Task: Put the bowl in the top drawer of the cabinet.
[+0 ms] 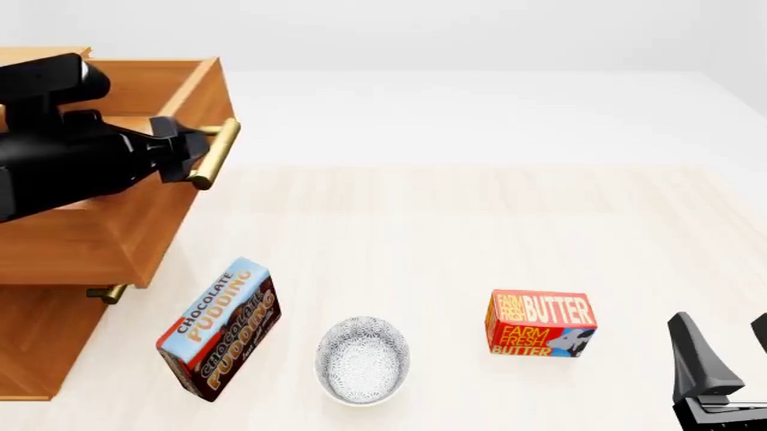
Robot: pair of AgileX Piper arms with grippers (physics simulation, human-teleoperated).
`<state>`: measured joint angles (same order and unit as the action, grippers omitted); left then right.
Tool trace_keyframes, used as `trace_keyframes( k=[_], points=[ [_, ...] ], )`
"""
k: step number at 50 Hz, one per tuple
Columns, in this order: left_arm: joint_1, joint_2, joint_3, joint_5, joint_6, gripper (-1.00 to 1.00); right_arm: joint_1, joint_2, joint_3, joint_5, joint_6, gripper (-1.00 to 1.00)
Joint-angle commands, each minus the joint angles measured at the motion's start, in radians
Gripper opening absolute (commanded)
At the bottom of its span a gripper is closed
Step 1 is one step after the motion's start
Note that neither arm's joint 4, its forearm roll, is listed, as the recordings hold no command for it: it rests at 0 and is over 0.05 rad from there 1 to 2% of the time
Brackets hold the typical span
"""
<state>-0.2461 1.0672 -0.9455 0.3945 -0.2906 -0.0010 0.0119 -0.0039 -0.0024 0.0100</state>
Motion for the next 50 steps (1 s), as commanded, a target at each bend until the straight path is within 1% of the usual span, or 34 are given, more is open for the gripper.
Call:
trace_keyframes(
  k=[1,4,5,20,28,30,35,38,39,44,47,50],
  points=[
    [-0.054,0.103,0.053,-0.006,0.061,1.0,0.0,0.0,0.0,0.0,0.0,1.0],
    [-0.065,0.105,0.061,-0.017,0.055,1.0,0.0,0.0,0.0,0.0,0.0,1.0],
    [-0.085,0.103,0.067,-0.021,0.046,1.0,0.0,0.0,0.0,0.0,0.0,1.0],
    [-0.115,0.105,0.058,-0.026,0.029,1.0,0.0,0.0,0.0,0.0,0.0,1.0],
    [-0.148,0.105,0.063,-0.032,-0.006,1.0,0.0,0.0,0.0,0.0,0.0,1.0],
    [-0.15,0.104,0.06,-0.031,0.0,1.0,0.0,0.0,0.0,0.0,0.0,1.0],
    [-0.192,0.089,0.061,-0.031,-0.018,1.0,0.0,0.0,0.0,0.0,0.0,1.0],
    [-0.201,0.085,0.061,-0.032,-0.023,1.0,0.0,0.0,0.0,0.0,0.0,1.0],
    [-0.217,0.081,0.065,-0.034,-0.032,1.0,0.0,0.0,0.0,0.0,0.0,1.0],
    [-0.222,0.081,0.065,-0.034,-0.028,1.0,0.0,0.0,0.0,0.0,0.0,1.0],
    [-0.203,0.08,0.053,-0.025,-0.006,1.0,0.0,0.0,0.0,0.0,0.0,1.0],
    [-0.2,0.075,0.047,-0.018,-0.007,1.0,0.0,0.0,0.0,0.0,0.0,1.0]
  ],
)
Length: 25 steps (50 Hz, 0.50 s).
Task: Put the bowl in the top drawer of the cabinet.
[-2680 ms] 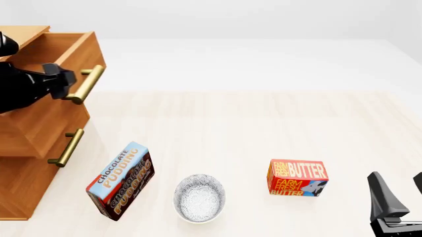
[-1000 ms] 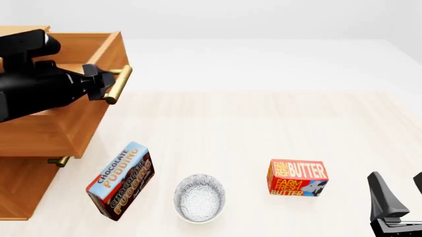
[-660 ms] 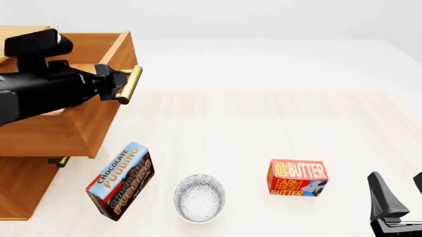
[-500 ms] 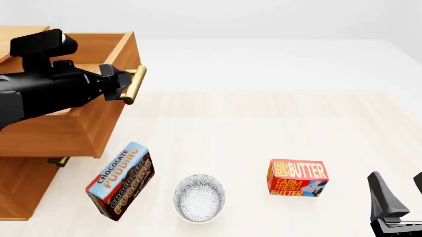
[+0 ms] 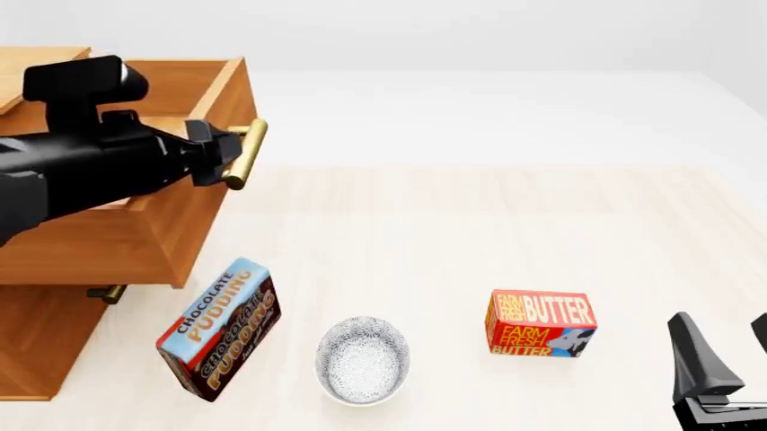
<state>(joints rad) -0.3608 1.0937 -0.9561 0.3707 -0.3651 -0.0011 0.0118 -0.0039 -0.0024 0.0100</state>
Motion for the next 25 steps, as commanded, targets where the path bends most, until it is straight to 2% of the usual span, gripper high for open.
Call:
trace_keyframes(
  k=[1,25],
  points=[
    [-0.085,0.039,0.053,0.013,0.07,1.0,0.0,0.0,0.0,0.0,0.0,1.0],
    [-0.078,-0.065,0.007,0.101,0.113,1.0,0.0,0.0,0.0,0.0,0.0,1.0]
  ],
)
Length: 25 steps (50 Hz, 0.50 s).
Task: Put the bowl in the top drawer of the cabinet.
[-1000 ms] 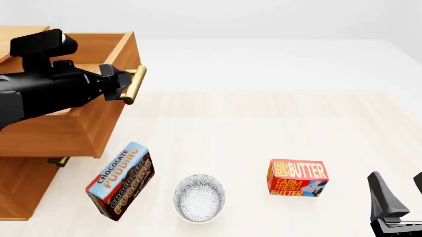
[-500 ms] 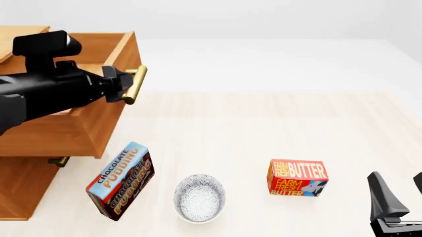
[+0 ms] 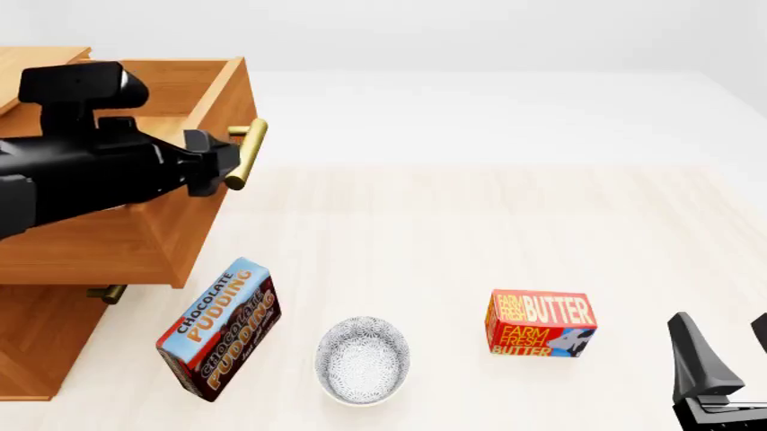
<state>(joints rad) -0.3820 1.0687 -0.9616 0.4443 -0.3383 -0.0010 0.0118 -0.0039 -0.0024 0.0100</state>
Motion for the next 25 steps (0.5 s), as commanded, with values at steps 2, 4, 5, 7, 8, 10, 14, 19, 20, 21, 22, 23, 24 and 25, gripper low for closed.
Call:
trace_keyframes(
  k=[2,4,5,7,8,10,14,19,20,21,22,23,24,25],
  points=[
    [-0.054,-0.049,0.008,0.037,0.09,1.0,0.0,0.0,0.0,0.0,0.0,1.0],
    [-0.053,-0.058,0.004,0.044,0.091,1.0,0.0,0.0,0.0,0.0,0.0,1.0],
    [-0.053,-0.064,0.001,0.049,0.093,1.0,0.0,0.0,0.0,0.0,0.0,1.0],
    [-0.055,-0.073,-0.001,0.055,0.094,1.0,0.0,0.0,0.0,0.0,0.0,1.0],
    [-0.053,-0.078,-0.004,0.059,0.099,1.0,0.0,0.0,0.0,0.0,0.0,1.0],
    [-0.052,-0.081,-0.007,0.062,0.101,1.0,0.0,0.0,0.0,0.0,0.0,1.0],
    [-0.05,-0.1,-0.023,0.08,0.108,1.0,0.0,0.0,0.0,0.0,0.0,1.0],
    [-0.05,-0.124,-0.037,0.097,0.118,1.0,0.0,0.0,0.0,0.0,0.0,1.0],
    [-0.05,-0.124,-0.037,0.097,0.118,1.0,0.0,0.0,0.0,0.0,0.0,1.0],
    [-0.048,-0.129,-0.04,0.101,0.122,1.0,0.0,0.0,0.0,0.0,0.0,1.0],
    [-0.048,-0.134,-0.042,0.102,0.124,1.0,0.0,0.0,0.0,0.0,0.0,1.0],
    [-0.048,-0.139,-0.045,0.106,0.124,1.0,0.0,0.0,0.0,0.0,0.0,1.0],
    [-0.047,-0.143,-0.048,0.108,0.118,1.0,0.0,0.0,0.0,0.0,0.0,1.0],
    [-0.046,-0.148,-0.053,0.111,0.121,1.0,0.0,0.0,0.0,0.0,0.0,1.0]
  ],
)
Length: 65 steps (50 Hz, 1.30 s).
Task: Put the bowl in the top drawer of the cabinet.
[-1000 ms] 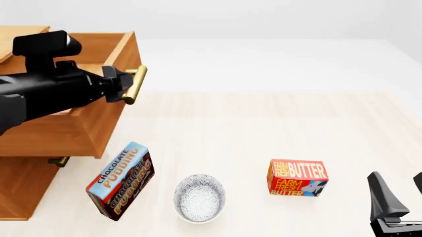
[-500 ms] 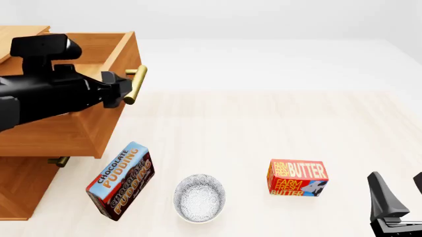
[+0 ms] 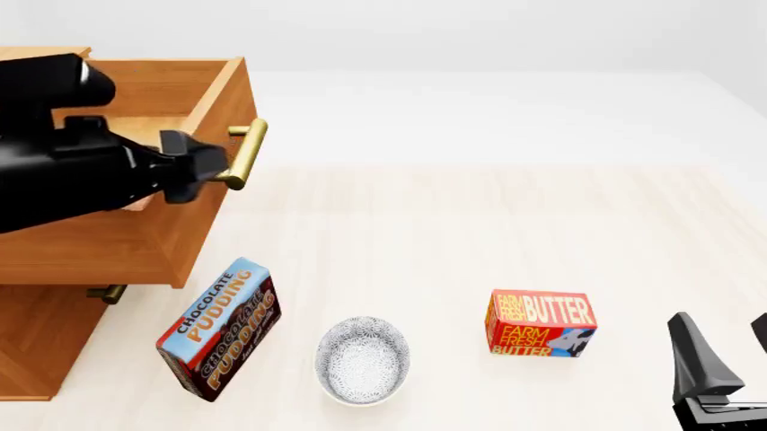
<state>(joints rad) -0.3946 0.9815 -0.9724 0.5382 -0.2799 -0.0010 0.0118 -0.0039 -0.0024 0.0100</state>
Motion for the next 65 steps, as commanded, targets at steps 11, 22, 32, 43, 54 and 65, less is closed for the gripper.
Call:
trace_keyframes(
  k=[11,22,32,43,54,65],
  points=[
    [-0.033,-0.099,-0.08,0.047,0.077,1.0,0.0,0.0,0.0,0.0,0.0,1.0],
    [-0.044,-0.121,-0.101,0.054,0.085,1.0,0.0,0.0,0.0,0.0,0.0,1.0],
    [-0.082,-0.121,-0.081,0.033,0.063,1.0,0.0,0.0,0.0,0.0,0.0,1.0],
    [-0.15,-0.109,-0.066,-0.006,0.038,1.0,0.0,0.0,0.0,0.0,0.0,1.0],
    [-0.208,-0.1,-0.03,-0.051,0.012,1.0,0.0,0.0,0.0,0.0,0.0,1.0],
    [-0.237,-0.088,-0.007,-0.085,-0.008,1.0,0.0,0.0,0.0,0.0,0.0,1.0]
  ],
)
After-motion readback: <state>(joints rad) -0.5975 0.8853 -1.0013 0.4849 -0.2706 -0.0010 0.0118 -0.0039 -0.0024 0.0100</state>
